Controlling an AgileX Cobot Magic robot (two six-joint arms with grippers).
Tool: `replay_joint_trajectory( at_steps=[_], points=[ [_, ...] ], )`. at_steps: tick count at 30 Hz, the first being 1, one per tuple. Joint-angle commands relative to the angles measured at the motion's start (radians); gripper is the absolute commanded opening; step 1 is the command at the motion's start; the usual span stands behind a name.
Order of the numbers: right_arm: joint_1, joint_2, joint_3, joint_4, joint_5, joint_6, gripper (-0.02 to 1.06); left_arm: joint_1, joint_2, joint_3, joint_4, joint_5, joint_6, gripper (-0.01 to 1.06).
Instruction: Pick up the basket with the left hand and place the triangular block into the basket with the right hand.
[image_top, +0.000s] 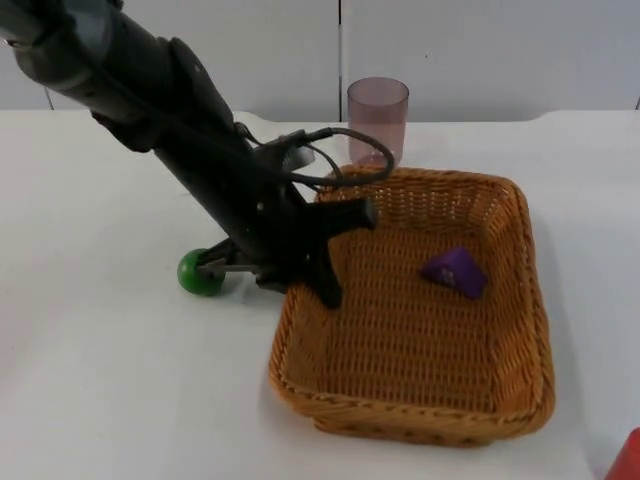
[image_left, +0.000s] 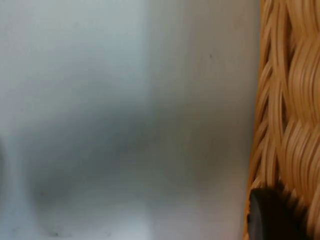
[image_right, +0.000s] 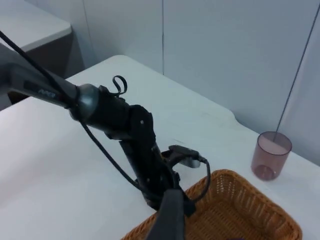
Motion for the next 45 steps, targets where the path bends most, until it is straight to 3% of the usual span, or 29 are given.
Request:
replay_joint_trajectory(
  at_steps=[1, 2, 3, 4, 7, 8, 10, 12, 18, 20, 24, 29, 34, 40, 45],
  points=[
    [0.000, -0.005, 0.006, -0.013, -0.005, 0.003, 0.73, -0.005, -0.007, -0.013, -0.022, -0.003, -0.007, 0.15],
    [0.000, -0.005, 0.006, -0.013, -0.005, 0.003, 0.73, -0.005, -0.007, -0.013, -0.022, -0.003, -0.007, 0.20],
    [0.000, -0.005, 0.006, -0.018, -0.005, 0.003, 0.73, -0.005, -0.007, -0.013, -0.022, -0.003, -0.007, 0.34],
    [0.000, -0.005, 0.006, -0.018, -0.005, 0.003, 0.73, -0.005, -0.007, -0.013, -0.022, -0.003, -0.007, 0.34],
    [0.000, -0.005, 0.006, -0.021, -0.005, 0.003, 0.73, -0.005, -0.009, -0.013, -0.024, 0.001, -0.014, 0.66],
    [0.000, -0.005, 0.006, -0.021, -0.005, 0.003, 0.73, -0.005, -0.009, -0.013, -0.024, 0.001, -0.014, 0.66],
    [0.000, -0.005, 0.006, -0.035, -0.005, 0.003, 0.73, -0.003, -0.018, -0.013, -0.015, 0.001, -0.014, 0.81],
    [0.000, -0.005, 0.006, -0.063, -0.001, 0.003, 0.73, 0.004, -0.052, -0.013, 0.017, -0.015, -0.014, 0.90],
    [0.000, -0.005, 0.006, -0.066, 0.003, 0.003, 0.73, 0.008, -0.134, -0.013, 0.146, -0.041, -0.066, 0.92],
    [0.000, -0.005, 0.006, -0.073, 0.003, 0.003, 0.73, 0.008, -0.191, -0.013, 0.250, -0.040, -0.137, 0.92],
    [0.000, -0.005, 0.006, -0.089, 0.003, 0.003, 0.73, 0.008, -0.294, -0.013, 0.399, 0.020, -0.251, 0.92],
    [0.000, -0.005, 0.006, -0.093, 0.003, 0.003, 0.73, 0.008, -0.442, 0.024, 0.429, 0.044, -0.265, 0.92],
    [0.000, -0.010, 0.037, -0.093, -0.004, 0.010, 0.73, 0.008, -0.644, 0.151, 0.429, -0.011, -0.231, 0.92],
    [0.000, -0.115, 0.216, -0.093, -0.100, 0.078, 0.73, 0.006, -0.934, 0.411, 0.425, -0.079, -0.181, 0.92],
    [0.000, -0.254, 0.327, -0.083, -0.112, 0.104, 0.73, 0.006, -1.159, 0.595, 0.422, -0.131, -0.169, 0.92]
  ],
)
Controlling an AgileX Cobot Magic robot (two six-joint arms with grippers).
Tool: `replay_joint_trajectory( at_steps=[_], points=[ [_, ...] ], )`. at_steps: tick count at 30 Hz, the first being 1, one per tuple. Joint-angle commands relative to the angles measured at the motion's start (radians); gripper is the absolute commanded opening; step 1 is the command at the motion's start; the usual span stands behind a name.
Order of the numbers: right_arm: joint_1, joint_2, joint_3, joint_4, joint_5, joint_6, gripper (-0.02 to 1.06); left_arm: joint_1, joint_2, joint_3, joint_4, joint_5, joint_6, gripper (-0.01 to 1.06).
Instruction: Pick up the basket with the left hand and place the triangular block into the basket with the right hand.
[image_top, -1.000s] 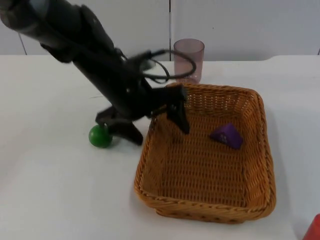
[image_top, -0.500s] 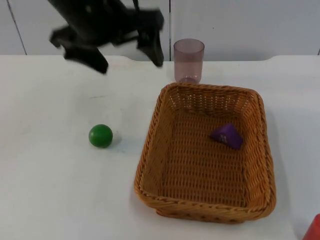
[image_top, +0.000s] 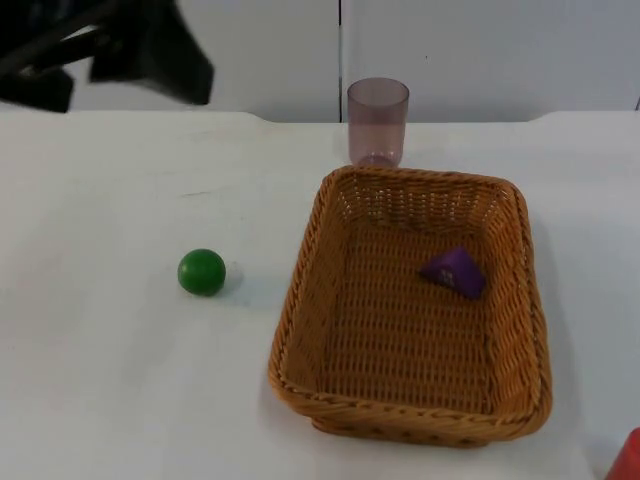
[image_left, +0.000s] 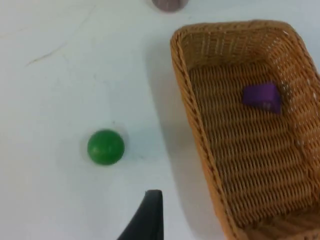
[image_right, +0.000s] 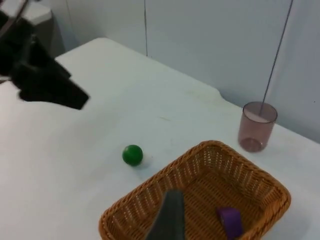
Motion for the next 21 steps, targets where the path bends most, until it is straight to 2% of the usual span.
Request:
replay_joint_trajectory(
  at_steps=[1, 5, 7, 9, 13, 15, 17, 21],
  points=[
    [0.000, -0.063, 0.039, 0.007, -0.020, 0.007, 0.73, 0.000, -0.092, 0.058, 0.003, -0.026, 0.009, 0.92],
    [0.000, -0.175, 0.101, 0.010, -0.007, 0.007, 0.73, 0.000, -0.269, 0.149, 0.005, -0.022, 0.025, 0.92],
    [0.000, -0.245, 0.137, 0.010, 0.025, 0.007, 0.73, 0.000, -0.408, 0.199, 0.007, -0.019, 0.025, 0.92],
    [0.000, -0.297, 0.158, 0.010, 0.047, 0.007, 0.73, 0.000, -0.466, 0.210, 0.007, -0.009, 0.025, 0.92],
    [0.000, -0.408, 0.199, 0.026, 0.138, 0.007, 0.73, 0.000, -0.654, 0.217, 0.022, 0.073, 0.025, 0.92],
    [0.000, -0.420, 0.201, 0.028, 0.150, 0.007, 0.73, 0.000, -0.696, 0.217, 0.036, 0.087, 0.025, 0.92],
    [0.000, -0.456, 0.204, 0.029, 0.203, 0.007, 0.73, 0.000, -0.747, 0.217, 0.052, 0.117, 0.025, 0.92],
    [0.000, -0.508, 0.204, 0.029, 0.272, -0.003, 0.73, 0.000, -0.848, 0.217, 0.074, 0.201, 0.025, 0.92]
  ],
)
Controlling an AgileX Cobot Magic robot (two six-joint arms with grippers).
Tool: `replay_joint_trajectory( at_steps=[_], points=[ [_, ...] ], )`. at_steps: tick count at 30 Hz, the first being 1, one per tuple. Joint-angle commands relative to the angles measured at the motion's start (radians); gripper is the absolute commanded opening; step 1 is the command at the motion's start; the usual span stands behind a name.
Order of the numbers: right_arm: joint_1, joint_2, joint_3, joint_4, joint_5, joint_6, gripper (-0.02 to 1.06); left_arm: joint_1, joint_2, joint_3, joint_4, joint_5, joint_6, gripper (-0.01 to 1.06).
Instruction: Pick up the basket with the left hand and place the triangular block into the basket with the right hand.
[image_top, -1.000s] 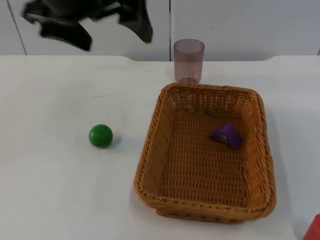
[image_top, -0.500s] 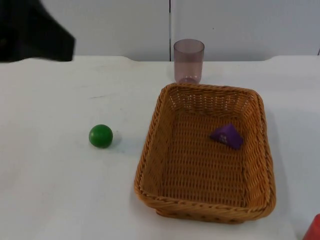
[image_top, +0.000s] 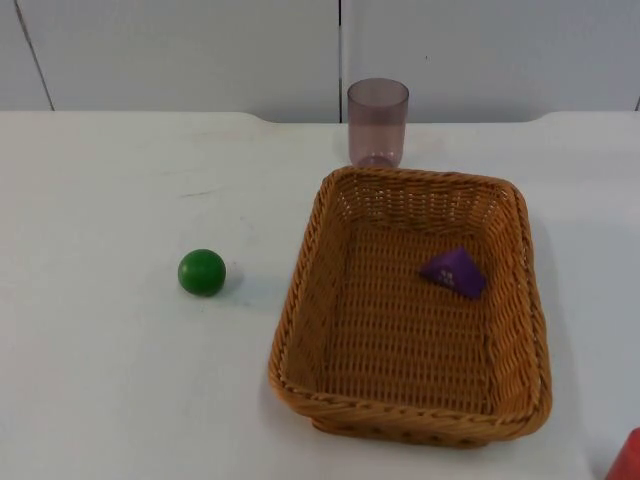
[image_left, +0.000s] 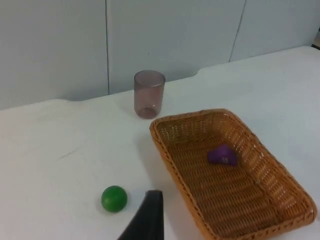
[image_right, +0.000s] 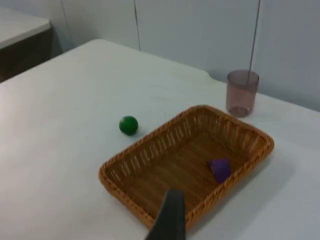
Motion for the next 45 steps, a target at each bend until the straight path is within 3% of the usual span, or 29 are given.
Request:
replay_joint_trajectory(
  at_steps=[1, 9, 12, 19, 26, 45],
  points=[
    [0.000, -0.029, 0.001, 0.006, 0.043, -0.011, 0.73, 0.000, -0.039, 0.005, 0.020, 0.046, -0.002, 0.92],
    [0.000, -0.089, 0.001, 0.036, 0.110, -0.062, 0.73, 0.000, -0.159, 0.005, 0.124, 0.170, -0.077, 0.92],
    [0.000, -0.114, 0.001, 0.122, 0.141, -0.154, 0.73, 0.000, -0.227, 0.005, 0.152, 0.241, -0.077, 0.92],
    [0.002, -0.114, 0.021, 0.149, 0.192, -0.163, 0.73, 0.003, -0.286, 0.028, 0.190, 0.315, -0.095, 0.92],
    [0.002, -0.114, 0.136, 0.156, 0.140, -0.176, 0.73, 0.003, -0.286, 0.104, 0.193, 0.310, -0.106, 0.92],
    [0.002, -0.114, 0.139, 0.179, 0.132, -0.179, 0.73, 0.003, -0.286, 0.110, 0.227, 0.317, -0.132, 0.92]
  ],
)
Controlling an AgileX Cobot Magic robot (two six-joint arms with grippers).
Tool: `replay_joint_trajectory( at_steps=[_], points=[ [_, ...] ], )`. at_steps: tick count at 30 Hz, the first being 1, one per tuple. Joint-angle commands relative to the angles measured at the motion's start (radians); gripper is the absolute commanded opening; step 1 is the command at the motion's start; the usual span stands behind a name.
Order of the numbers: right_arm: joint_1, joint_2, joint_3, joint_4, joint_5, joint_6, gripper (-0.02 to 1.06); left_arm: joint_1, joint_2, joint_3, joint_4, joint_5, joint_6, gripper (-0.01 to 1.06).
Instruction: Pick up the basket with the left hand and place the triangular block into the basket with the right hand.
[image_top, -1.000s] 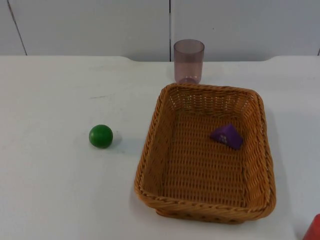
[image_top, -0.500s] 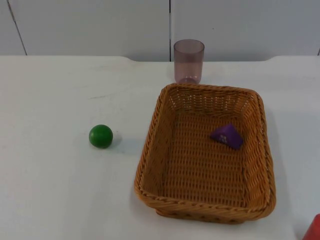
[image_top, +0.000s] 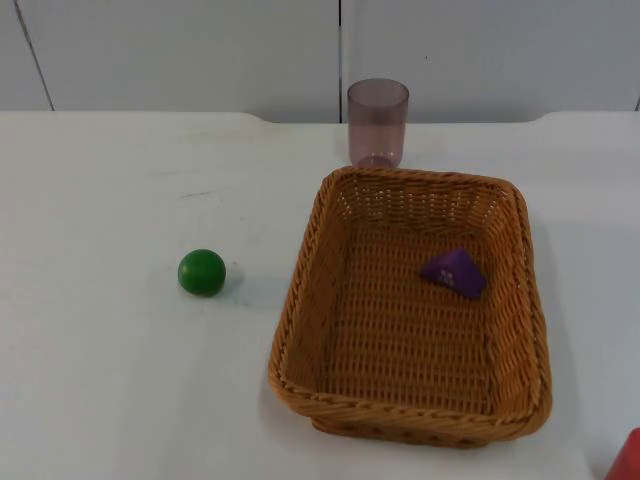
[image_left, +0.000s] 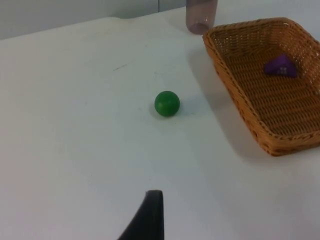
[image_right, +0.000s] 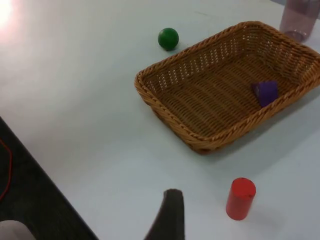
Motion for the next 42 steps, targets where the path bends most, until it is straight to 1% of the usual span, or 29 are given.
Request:
replay_joint_trajectory(
  at_steps=[1, 4, 5, 6, 7, 8, 9, 10, 19, 21, 22, 27, 29, 30, 32, 34, 35, 38, 39, 40, 42],
  points=[
    [0.002, -0.003, 0.003, 0.014, -0.015, -0.015, 0.73, 0.003, -0.004, 0.006, 0.009, 0.002, -0.009, 0.92],
    [0.002, -0.003, 0.003, 0.014, -0.015, -0.016, 0.74, 0.003, -0.004, 0.006, 0.010, 0.002, 0.000, 0.92],
    [0.002, -0.003, 0.003, 0.014, -0.015, -0.016, 0.78, 0.003, -0.004, 0.006, 0.013, 0.003, 0.000, 0.92],
    [0.002, -0.003, 0.003, 0.015, -0.015, -0.016, 0.84, 0.003, -0.004, 0.006, 0.015, 0.003, 0.000, 0.92],
    [0.002, -0.003, 0.003, 0.015, -0.015, -0.016, 0.84, 0.003, -0.004, 0.006, 0.015, 0.003, 0.000, 0.92],
    [0.002, -0.003, 0.003, 0.015, -0.015, -0.016, 0.91, 0.003, -0.004, 0.006, 0.019, 0.003, 0.000, 0.92],
    [0.002, -0.003, 0.003, 0.015, -0.015, -0.016, 1.00, 0.003, -0.004, 0.006, 0.019, 0.003, 0.000, 0.92],
    [0.002, -0.003, 0.003, 0.015, -0.015, -0.016, 1.05, 0.003, -0.004, 0.006, 0.019, 0.003, 0.000, 0.92],
    [0.002, -0.003, 0.003, 0.021, -0.017, -0.014, 1.05, 0.003, -0.004, 0.006, 0.026, 0.003, 0.000, 0.92],
    [0.002, -0.003, 0.003, 0.021, -0.017, -0.014, 1.05, 0.003, -0.004, 0.006, 0.026, 0.003, 0.000, 1.02],
    [0.002, -0.003, 0.003, 0.021, -0.017, -0.014, 1.05, 0.003, -0.004, 0.006, 0.026, 0.003, 0.000, 1.05],
    [-0.017, -0.003, 0.003, 0.024, -0.017, -0.014, 1.05, 0.003, -0.004, 0.006, 0.026, 0.003, 0.000, 1.05],
    [-0.076, -0.003, 0.003, 0.022, -0.017, -0.014, 1.05, 0.003, -0.004, 0.006, 0.028, 0.003, 0.000, 1.05],
    [-0.076, -0.003, 0.003, 0.022, -0.017, -0.014, 1.05, 0.003, -0.004, 0.006, 0.028, 0.003, 0.000, 1.05],
    [-0.156, -0.003, 0.003, 0.022, -0.017, -0.014, 1.05, 0.003, -0.004, 0.006, 0.028, 0.003, 0.000, 1.05],
    [-0.264, -0.003, 0.003, 0.022, -0.017, -0.014, 1.05, 0.003, -0.004, 0.006, 0.028, 0.003, 0.000, 1.05],
    [-0.264, -0.003, 0.003, 0.022, -0.017, -0.014, 1.05, 0.003, -0.004, 0.006, 0.028, 0.003, 0.000, 1.05],
    [-0.432, -0.003, 0.003, 0.022, -0.017, -0.014, 1.05, 0.003, -0.004, 0.006, 0.028, 0.003, 0.000, 1.05],
    [-0.515, -0.003, 0.003, 0.022, -0.017, -0.014, 1.05, 0.003, -0.004, 0.006, 0.028, 0.003, 0.000, 1.05],
    [-0.515, -0.003, 0.003, 0.022, -0.017, -0.014, 1.05, 0.003, -0.004, 0.006, 0.028, 0.003, 0.000, 1.05],
    [-0.601, -0.003, 0.003, 0.022, -0.017, -0.014, 1.05, 0.003, -0.004, 0.006, 0.028, 0.003, 0.000, 1.05]
  ],
)
